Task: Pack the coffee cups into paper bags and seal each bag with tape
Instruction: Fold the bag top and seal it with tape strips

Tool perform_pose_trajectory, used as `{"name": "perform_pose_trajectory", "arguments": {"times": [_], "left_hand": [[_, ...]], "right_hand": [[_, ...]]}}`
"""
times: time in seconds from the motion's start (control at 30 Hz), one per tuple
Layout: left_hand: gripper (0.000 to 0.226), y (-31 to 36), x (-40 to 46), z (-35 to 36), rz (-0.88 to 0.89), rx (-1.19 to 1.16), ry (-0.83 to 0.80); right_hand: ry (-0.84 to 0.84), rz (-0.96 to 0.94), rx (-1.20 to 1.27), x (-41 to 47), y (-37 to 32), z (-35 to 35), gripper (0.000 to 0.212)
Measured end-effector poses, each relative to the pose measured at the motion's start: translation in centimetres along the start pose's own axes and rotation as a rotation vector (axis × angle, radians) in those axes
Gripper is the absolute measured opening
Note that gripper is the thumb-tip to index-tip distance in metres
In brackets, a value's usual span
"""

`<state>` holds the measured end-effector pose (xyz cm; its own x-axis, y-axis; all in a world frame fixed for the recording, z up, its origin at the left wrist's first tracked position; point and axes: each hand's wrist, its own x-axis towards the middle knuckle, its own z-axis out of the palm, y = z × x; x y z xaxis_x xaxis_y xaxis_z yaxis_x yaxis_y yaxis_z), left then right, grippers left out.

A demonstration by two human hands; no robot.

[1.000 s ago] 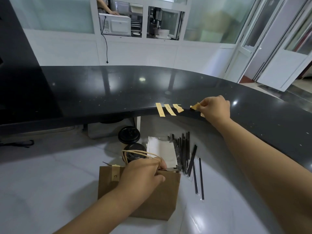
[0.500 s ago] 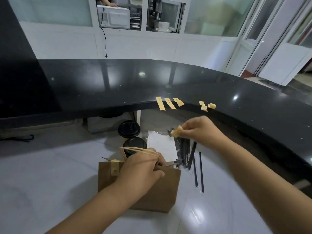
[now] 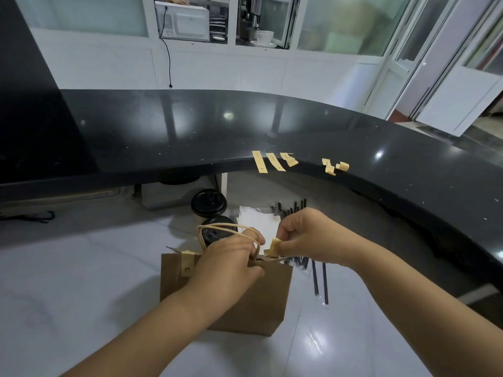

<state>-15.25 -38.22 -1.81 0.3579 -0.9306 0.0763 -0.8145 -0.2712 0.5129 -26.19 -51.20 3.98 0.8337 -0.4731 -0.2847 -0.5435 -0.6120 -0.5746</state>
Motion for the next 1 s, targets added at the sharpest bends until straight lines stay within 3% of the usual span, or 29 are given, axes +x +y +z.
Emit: {"name": "perform_pose_trajectory", "arguments": {"times": [0.07,0.2,0.43,0.63,0.8,1.0], "left_hand": [[0.023,-0.2,0.0,0.1,0.008,0.0,0.008],[0.014,-0.2,0.0,0.2,0.022,0.008,0.028],[0.032,-0.2,0.0,0.3,0.019,-0.002,0.025],[0.021,0.1,0.0,0.2,-0.018,0.008,0.003],[0.019,0.5,0.1,-0.2,-0.022,0.045,-0.032],[0.024,1.0,-0.1,-0.8,-0.019,0.009,-0.044]], "right_hand": [[-0.021,-0.005,-0.016,0.1,-0.2,0.1,0.013],[-0.041,-0.017,-0.055,0.3,-0.3,0.2,0.011],[-0.122,-0.018,-0.1,0.2,-0.2,0.5,0.01],[-0.18,0.013,-0.075,0.2,0.2,1.0,0.011],[-0.028,-0.032,-0.091,-0.4,0.3,1.0,0.011],[0.244,-0.184,-0.313,-1.7,1.2,2.4,0.012]]}}
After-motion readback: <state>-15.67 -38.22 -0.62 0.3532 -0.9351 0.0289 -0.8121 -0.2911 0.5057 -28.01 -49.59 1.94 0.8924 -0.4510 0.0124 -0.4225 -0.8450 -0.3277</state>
